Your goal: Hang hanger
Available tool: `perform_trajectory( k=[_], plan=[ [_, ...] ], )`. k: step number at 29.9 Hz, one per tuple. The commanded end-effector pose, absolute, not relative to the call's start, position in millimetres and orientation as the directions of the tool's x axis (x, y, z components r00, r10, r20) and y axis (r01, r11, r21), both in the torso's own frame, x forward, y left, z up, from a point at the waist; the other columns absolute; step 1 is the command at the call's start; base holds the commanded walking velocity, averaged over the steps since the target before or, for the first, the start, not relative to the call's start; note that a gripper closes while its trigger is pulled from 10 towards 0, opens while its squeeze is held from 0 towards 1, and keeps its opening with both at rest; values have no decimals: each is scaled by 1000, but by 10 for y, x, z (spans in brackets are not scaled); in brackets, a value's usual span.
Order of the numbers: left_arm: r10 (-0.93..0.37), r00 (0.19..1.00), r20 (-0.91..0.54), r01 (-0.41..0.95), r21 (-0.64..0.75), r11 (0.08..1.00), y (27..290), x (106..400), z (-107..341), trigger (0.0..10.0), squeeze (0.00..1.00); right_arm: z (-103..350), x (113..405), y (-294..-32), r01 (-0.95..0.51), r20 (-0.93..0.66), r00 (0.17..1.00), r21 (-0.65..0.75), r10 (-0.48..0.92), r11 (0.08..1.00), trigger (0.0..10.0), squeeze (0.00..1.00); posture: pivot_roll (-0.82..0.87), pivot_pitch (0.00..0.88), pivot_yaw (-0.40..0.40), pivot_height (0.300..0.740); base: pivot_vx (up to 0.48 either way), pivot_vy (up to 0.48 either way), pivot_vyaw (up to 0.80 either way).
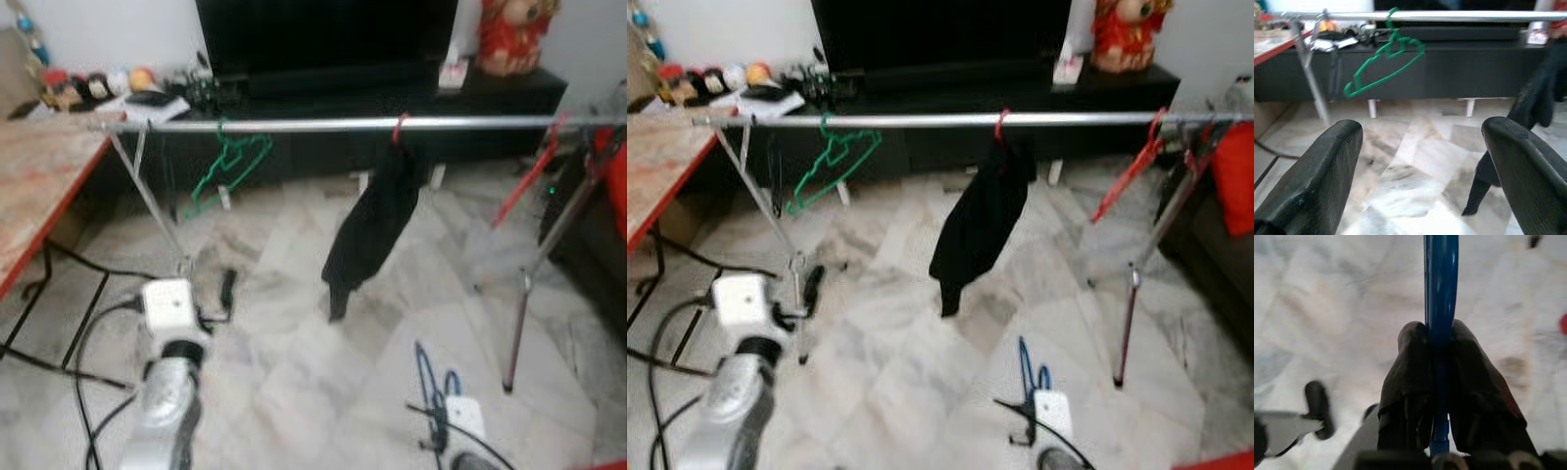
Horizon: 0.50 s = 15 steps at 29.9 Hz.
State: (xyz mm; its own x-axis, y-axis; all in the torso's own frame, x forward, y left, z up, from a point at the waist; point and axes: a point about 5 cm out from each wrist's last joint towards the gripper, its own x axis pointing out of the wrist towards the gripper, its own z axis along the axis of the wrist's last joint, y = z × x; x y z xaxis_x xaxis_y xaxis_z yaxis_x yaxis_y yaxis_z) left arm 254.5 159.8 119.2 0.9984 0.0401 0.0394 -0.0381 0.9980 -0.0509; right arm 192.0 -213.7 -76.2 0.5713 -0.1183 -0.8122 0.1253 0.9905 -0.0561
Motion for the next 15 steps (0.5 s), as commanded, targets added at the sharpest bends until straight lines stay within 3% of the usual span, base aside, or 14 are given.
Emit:
perform_trajectory(
  k=[1,10,15],
  plan=[
    [57,998,2,-57,-8,998,1703,2507,1143,10000,0,-761,1947,-2068,127,-807,581,-41,-107,991,10000,0,-65,0,61,740,0,0,0],
    [67,993,-95,-58,96,994,1862,2487,949,10000,0,-734,1977,-2098,105,-789,605,-55,-108,993,10000,0,-92,0,54,740,0,0,0],
    [9,985,-172,34,244,969,1992,2403,867,10000,0,-680,2062,-2100,-78,-773,631,-142,-61,987,10000,0,-86,0,45,740,0,0,0]
  ],
)
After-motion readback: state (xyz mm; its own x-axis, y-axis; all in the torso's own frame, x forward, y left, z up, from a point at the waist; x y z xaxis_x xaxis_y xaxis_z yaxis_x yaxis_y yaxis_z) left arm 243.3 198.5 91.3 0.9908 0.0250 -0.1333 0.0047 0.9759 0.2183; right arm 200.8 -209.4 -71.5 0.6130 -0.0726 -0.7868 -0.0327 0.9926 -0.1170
